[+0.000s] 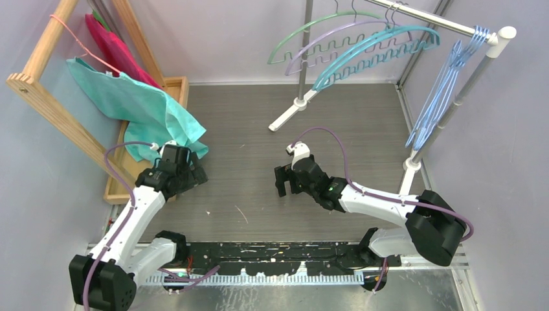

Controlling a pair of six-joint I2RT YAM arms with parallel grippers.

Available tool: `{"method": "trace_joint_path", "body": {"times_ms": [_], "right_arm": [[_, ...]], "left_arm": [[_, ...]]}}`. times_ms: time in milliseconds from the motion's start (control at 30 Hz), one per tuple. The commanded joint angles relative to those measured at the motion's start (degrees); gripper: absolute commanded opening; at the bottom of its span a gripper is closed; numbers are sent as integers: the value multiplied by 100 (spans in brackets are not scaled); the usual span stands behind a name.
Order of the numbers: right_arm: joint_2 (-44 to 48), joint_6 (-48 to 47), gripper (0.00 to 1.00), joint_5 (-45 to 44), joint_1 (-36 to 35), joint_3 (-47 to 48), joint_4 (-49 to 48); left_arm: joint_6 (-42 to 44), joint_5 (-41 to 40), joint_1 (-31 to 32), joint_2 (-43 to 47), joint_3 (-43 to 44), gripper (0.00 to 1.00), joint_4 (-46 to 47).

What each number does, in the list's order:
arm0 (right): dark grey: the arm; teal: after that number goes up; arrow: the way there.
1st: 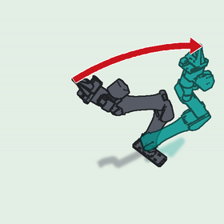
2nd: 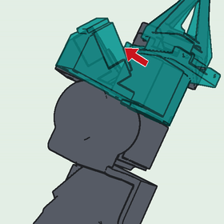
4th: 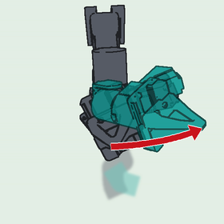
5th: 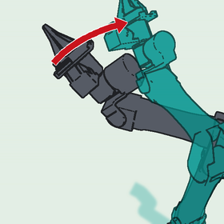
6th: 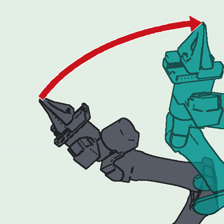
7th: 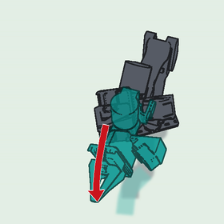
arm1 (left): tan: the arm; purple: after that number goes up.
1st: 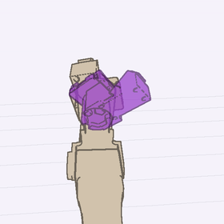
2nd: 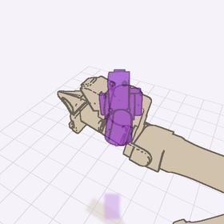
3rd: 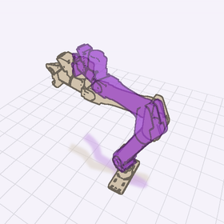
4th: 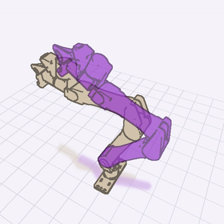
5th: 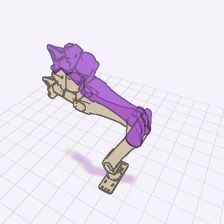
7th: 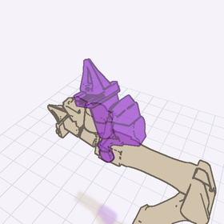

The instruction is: Organize the hangers

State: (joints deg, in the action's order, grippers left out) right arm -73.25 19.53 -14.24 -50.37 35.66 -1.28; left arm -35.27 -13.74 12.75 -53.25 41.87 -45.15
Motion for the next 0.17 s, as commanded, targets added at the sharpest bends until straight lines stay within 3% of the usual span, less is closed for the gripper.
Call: {"method": "trace_joint_path", "body": {"times_ms": [0,133], "right_arm": [[74,47,100,0,31,44,-292],[108,51,100,-21,43,10,-290]], "left_arm": [[-80,-41,17,-206,203,98,184],[-98,-167,19,-199,215,98,146]]}}
